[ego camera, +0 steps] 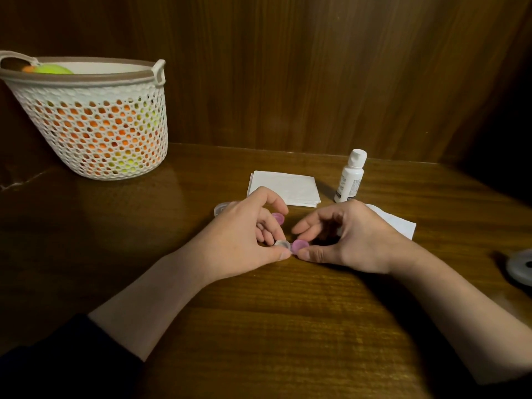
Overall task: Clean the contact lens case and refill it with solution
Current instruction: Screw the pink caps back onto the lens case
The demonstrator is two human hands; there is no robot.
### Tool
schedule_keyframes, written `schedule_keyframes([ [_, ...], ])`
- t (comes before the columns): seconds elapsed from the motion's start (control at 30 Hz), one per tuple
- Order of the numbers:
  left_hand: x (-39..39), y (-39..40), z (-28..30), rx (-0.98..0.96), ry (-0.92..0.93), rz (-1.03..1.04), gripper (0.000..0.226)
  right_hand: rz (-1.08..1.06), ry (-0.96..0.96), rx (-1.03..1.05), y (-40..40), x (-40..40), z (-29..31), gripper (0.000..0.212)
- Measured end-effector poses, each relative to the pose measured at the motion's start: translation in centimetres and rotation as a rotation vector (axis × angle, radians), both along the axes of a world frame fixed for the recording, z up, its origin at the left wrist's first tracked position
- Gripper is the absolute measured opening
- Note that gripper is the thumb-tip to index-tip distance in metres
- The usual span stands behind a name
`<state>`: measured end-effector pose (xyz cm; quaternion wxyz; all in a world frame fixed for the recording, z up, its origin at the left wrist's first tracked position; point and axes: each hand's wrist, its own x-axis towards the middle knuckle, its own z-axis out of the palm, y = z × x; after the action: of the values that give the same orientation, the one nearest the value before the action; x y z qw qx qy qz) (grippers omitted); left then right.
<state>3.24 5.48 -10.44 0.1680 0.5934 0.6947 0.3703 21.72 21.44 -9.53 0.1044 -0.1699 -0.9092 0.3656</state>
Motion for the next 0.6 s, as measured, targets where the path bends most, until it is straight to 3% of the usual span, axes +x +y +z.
schedule_keyframes([
  [0.3, 0.07, 0.04, 0.28, -0.02, -0.027, 0.006, 0.057, -0.044, -0.002, 0.024, -0.16, -0.23, -0.14, 0.03],
  [0.47, 0.09, -0.02, 0.23, -0.018, -0.039, 0.005, 0.057, -0.003, -0.069, 0.087, -0.3, -0.22, 0.36, 0.045],
  [0.6, 0.04, -0.03, 0.23, -0.011, -0.036, 0.012, 0.057, 0.049, -0.053, 0.104, 0.08, 0.17, 0.46, 0.027],
])
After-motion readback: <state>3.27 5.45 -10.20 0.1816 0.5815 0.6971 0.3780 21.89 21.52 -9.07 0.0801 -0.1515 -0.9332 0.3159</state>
